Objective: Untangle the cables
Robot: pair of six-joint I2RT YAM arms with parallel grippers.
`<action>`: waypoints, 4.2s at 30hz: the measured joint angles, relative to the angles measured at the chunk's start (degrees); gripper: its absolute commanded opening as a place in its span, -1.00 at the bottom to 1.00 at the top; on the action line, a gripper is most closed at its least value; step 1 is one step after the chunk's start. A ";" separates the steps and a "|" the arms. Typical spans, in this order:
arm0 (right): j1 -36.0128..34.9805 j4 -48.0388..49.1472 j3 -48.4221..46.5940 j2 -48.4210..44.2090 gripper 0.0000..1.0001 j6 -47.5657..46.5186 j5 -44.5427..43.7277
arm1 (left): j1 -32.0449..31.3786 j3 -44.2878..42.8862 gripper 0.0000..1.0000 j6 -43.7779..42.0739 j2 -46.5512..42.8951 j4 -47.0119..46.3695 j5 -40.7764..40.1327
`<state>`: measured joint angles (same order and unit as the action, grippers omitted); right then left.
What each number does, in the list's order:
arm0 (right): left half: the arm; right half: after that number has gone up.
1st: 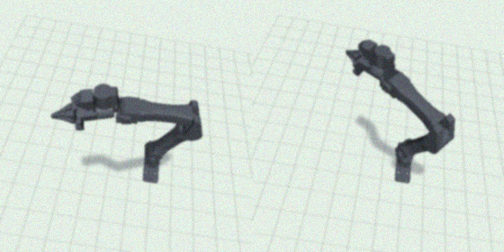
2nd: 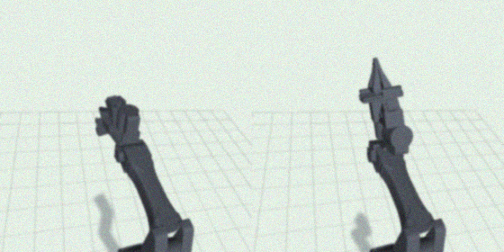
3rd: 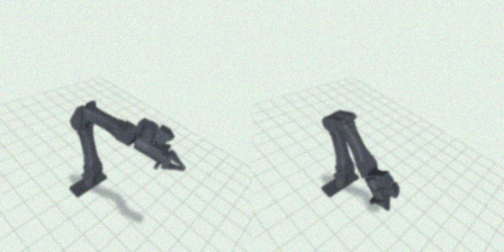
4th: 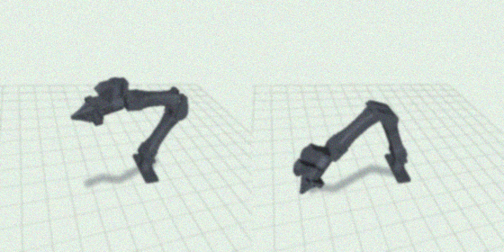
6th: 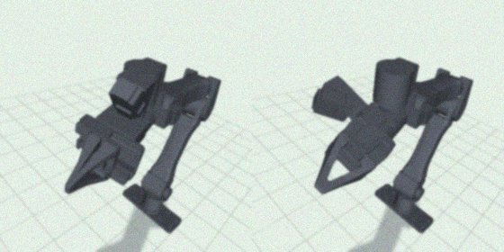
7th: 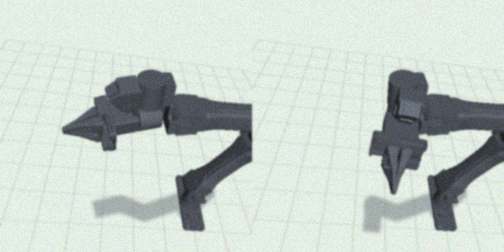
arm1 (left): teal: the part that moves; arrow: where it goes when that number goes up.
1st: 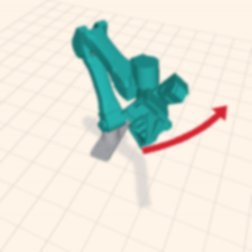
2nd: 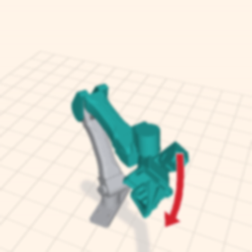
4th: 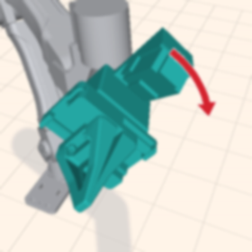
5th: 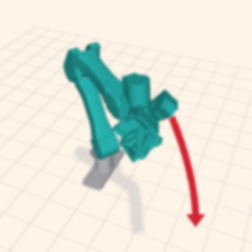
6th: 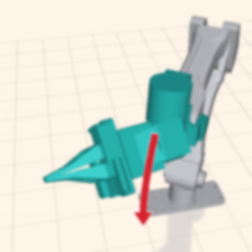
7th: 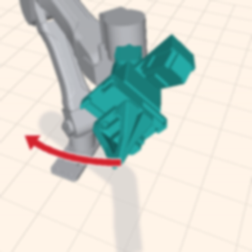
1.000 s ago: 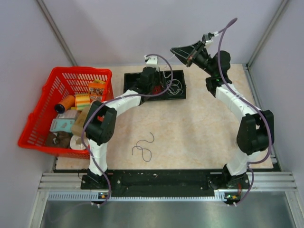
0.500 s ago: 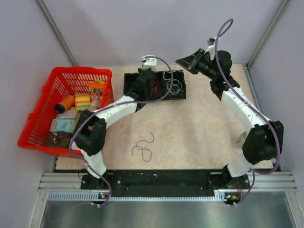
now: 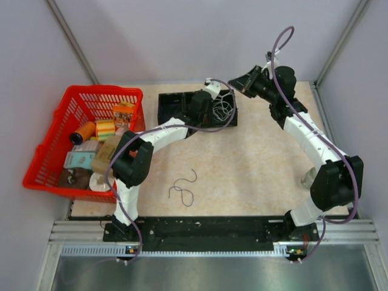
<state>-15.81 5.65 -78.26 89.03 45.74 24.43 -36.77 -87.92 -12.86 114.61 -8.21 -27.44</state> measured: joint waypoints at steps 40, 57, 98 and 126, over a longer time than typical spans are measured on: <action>-2.12 8.57 3.87 11.91 -1.00 -10.40 7.34 | 9.53 -10.56 -1.00 28.06 -18.12 19.61 23.39; -3.67 3.50 3.91 11.72 -1.00 -16.02 -3.26 | 7.06 7.74 -1.00 -1.73 -13.88 -5.75 18.03; -1.64 2.91 13.79 -13.33 -1.00 -14.56 -6.05 | 5.88 8.33 -1.00 -1.20 -26.40 8.83 25.33; -1.27 13.84 14.08 2.49 -1.00 -11.93 -14.75 | 6.01 -32.24 0.02 35.36 22.64 22.99 32.92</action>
<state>-17.08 19.49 -64.18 91.53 33.80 9.67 -30.76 -120.16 22.50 137.25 14.79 5.48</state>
